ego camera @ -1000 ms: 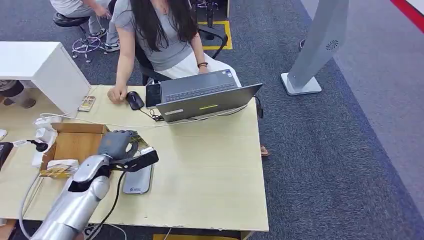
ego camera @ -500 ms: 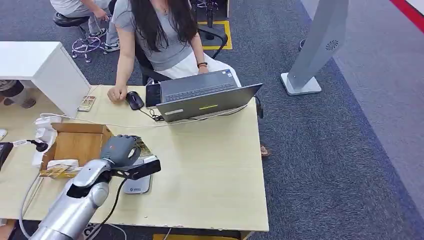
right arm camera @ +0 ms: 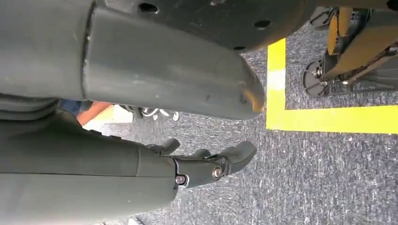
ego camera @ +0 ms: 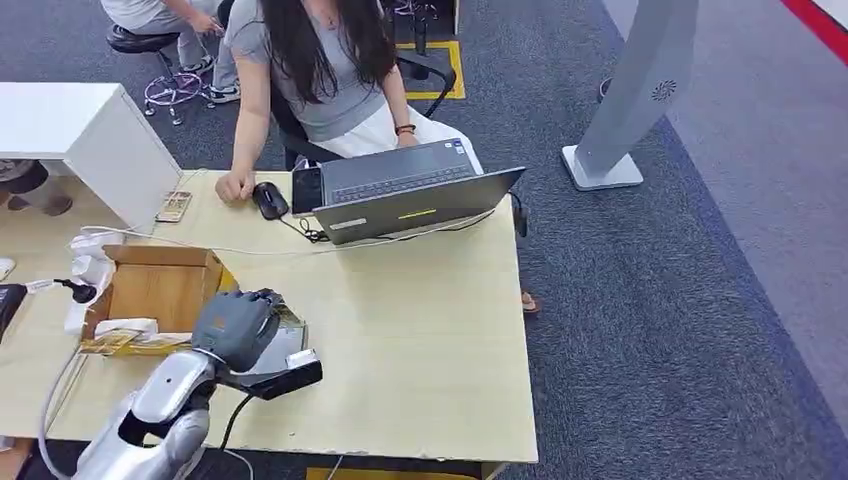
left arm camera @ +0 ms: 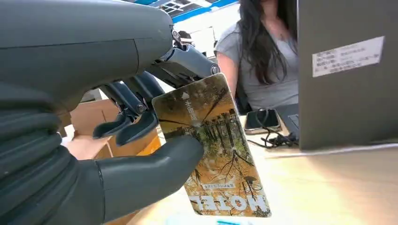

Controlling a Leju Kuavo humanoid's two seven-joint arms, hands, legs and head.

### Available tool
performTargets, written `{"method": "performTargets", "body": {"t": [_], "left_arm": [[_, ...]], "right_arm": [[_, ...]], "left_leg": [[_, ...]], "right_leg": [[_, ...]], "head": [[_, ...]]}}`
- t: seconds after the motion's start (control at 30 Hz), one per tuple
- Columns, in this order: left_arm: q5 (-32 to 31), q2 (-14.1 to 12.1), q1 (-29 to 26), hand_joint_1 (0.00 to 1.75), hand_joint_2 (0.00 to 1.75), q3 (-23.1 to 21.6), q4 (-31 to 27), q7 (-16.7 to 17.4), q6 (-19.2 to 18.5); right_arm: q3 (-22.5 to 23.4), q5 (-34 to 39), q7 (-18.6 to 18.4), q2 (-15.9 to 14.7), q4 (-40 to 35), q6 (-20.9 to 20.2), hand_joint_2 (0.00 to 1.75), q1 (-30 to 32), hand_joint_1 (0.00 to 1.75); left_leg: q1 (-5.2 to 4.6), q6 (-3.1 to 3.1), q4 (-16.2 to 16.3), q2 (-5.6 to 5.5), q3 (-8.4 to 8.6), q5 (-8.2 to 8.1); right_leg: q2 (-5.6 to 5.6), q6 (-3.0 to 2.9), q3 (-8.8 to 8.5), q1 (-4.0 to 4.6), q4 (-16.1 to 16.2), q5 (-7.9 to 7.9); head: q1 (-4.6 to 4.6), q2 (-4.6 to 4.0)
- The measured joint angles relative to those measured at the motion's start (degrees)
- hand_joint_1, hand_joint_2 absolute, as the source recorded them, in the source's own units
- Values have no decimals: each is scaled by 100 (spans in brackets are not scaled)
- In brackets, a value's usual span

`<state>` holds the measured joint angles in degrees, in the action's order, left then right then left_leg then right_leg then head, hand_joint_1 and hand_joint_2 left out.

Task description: Pass the card to the sensor for recognition and then transmit it.

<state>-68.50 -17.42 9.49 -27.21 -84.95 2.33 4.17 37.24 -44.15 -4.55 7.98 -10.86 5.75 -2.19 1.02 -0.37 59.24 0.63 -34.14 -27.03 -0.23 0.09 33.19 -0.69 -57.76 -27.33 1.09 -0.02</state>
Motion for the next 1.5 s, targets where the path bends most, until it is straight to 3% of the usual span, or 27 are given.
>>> {"method": "performTargets", "body": {"t": [0.37, 0.8, 0.97, 1.1, 1.27, 1.4, 1.5], "left_arm": [[-249, -118, -453, 175, 175, 0, -169, 263, -94], [-254, -127, -467, 175, 175, -2, -156, 372, -269], [-98, -81, -266, 175, 175, -2, -26, 483, -166], [11, 142, 233, 175, 175, 96, 219, 580, 379], [-140, 411, 1313, 175, 175, 415, 945, 560, 1053], [-350, 555, 2267, 175, 175, 702, 1806, 503, 1408], [-878, 592, 3020, 175, 175, 804, 2626, 777, 1686]], "right_arm": [[138, -70, -35, 7, 0, 7, 0, -6, 0], [147, -133, -46, 7, 0, 2, 0, -7, 0], [147, -236, -96, 7, 0, -15, 0, -11, 0], [147, -409, -98, 7, 0, -98, 0, -14, 0], [138, -638, -98, 7, -2, -164, 0, -41, 0], [120, -767, -103, 7, -2, -216, 0, -55, 0], [92, -938, -149, 7, -2, -286, 0, -67, 0]], "left_leg": [[0, -1, 0, -1, 0, -2], [0, -1, 0, -1, 1, -2], [0, 0, 0, -1, 2, -1], [0, 1, 2, -19, -2, 3], [0, 0, 2, -24, -2, 16], [0, 1, 3, -23, 0, 19], [2, 1, 3, -26, -6, 21]], "right_leg": [[-1, 2, 1, 0, 0, -3], [-1, 2, 1, 0, 0, -3], [-2, 2, 2, 0, 0, -3], [-18, 2, 0, 0, 0, 0], [-24, 0, -1, 0, 0, 12], [-21, -1, 0, 0, -2, 14], [-22, -1, 2, 2, -3, 14]], "head": [[0, 0], [0, 0], [-2, 0], [-2, 0], [-2, 0], [0, 0], [-2, 0]]}}
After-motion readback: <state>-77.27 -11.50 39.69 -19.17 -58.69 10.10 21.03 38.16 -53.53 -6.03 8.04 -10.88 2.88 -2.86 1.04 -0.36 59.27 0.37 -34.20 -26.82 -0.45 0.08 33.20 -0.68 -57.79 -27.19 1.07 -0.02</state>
